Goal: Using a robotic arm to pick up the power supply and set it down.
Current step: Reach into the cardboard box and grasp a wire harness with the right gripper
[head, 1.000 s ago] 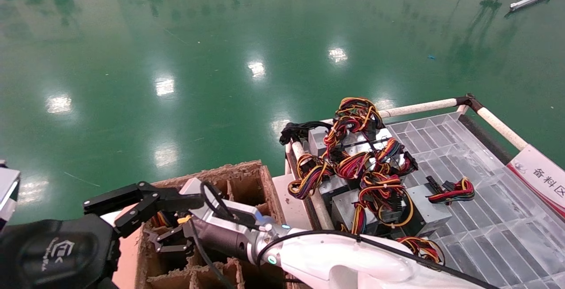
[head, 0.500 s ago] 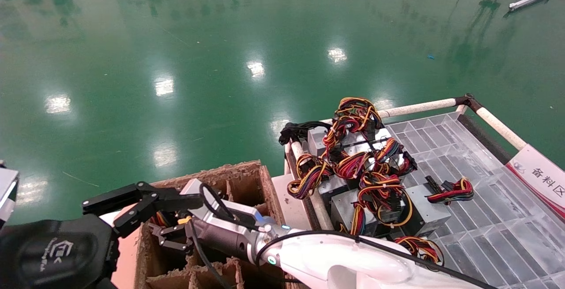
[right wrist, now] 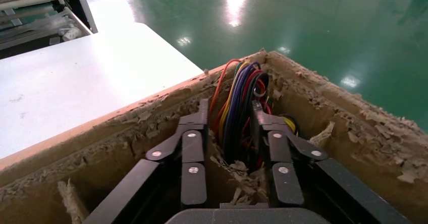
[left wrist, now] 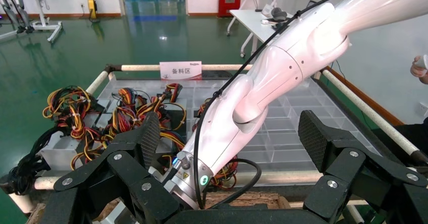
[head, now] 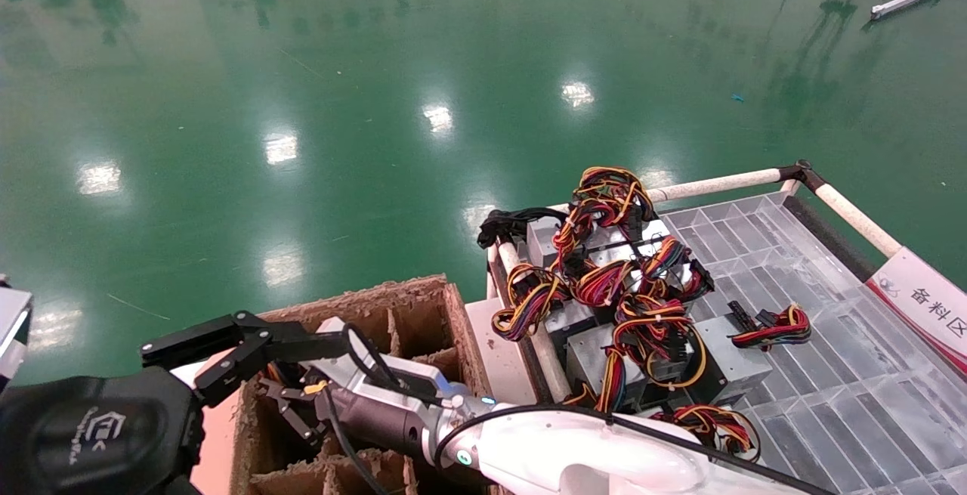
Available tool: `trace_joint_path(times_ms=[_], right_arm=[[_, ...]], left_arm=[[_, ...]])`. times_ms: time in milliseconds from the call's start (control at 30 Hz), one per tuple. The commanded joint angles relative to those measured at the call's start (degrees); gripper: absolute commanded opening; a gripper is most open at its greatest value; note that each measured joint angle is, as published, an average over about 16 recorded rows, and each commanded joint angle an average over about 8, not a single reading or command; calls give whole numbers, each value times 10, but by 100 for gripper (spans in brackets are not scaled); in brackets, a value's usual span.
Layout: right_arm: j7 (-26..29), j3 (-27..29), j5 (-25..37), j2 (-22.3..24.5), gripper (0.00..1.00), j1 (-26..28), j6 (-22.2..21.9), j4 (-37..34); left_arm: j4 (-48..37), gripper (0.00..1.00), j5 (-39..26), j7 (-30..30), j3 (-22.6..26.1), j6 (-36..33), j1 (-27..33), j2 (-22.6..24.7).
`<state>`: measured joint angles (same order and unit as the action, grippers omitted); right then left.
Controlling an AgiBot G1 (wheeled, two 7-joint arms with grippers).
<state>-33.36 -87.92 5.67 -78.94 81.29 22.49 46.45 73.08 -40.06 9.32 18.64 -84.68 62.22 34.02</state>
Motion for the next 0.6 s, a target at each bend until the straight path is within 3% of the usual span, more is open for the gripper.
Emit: trace_joint_path(times_ms=[33, 600], right_arm=[[2, -3, -2, 0, 0, 0, 1, 0], [17, 11, -43, 1, 0, -7, 38, -24]], left_arm=[[0, 100, 0, 0, 0, 0, 0, 0], [0, 100, 0, 0, 0, 0, 0, 0]])
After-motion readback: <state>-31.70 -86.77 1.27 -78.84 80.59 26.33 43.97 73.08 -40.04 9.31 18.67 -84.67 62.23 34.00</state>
